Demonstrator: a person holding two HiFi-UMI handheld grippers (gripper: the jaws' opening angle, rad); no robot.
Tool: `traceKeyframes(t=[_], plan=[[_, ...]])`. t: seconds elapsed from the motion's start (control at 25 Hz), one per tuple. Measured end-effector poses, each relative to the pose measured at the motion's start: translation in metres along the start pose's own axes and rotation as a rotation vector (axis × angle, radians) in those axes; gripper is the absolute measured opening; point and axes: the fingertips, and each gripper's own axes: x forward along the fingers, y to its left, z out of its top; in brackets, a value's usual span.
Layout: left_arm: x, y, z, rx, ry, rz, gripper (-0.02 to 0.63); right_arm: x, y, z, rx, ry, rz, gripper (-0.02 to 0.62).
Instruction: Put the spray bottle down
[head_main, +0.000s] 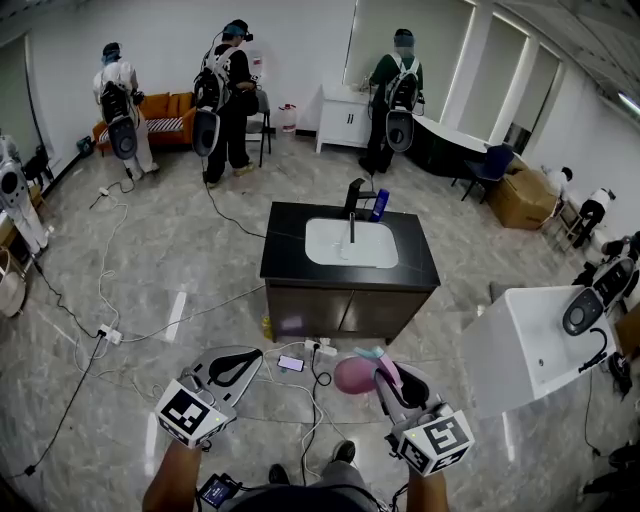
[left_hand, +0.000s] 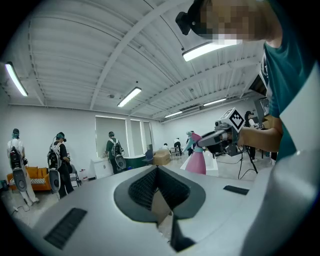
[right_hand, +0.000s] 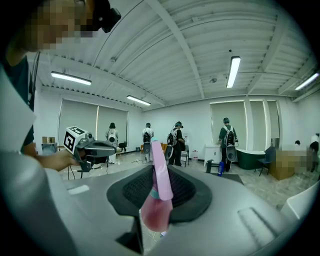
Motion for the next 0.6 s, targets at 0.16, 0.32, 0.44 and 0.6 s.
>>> traceKeyframes(t=[0.16, 0.32, 0.44, 0.6], plan=[[0.020, 0.012, -0.005, -0.005, 0.016, 0.031, 0.002, 0.021, -0.026, 0.003, 0.010, -0.009, 0.025, 0.095], [0.052, 0.021, -0.006, -0.018, 0.038, 0.077, 0.002, 0.044, -0.063, 0.006, 0.026, -0.016, 0.078, 0.094], [0.079, 0.029, -0.005, -0.023, 0.048, 0.122, 0.002, 0.063, -0.093, 0.008, 0.022, -0.020, 0.121, 0.094], [0.114, 0.039, -0.005, -0.027, 0.070, 0.186, 0.002, 0.087, -0.133, 0.013, 0.011, -0.016, 0.178, 0.094]])
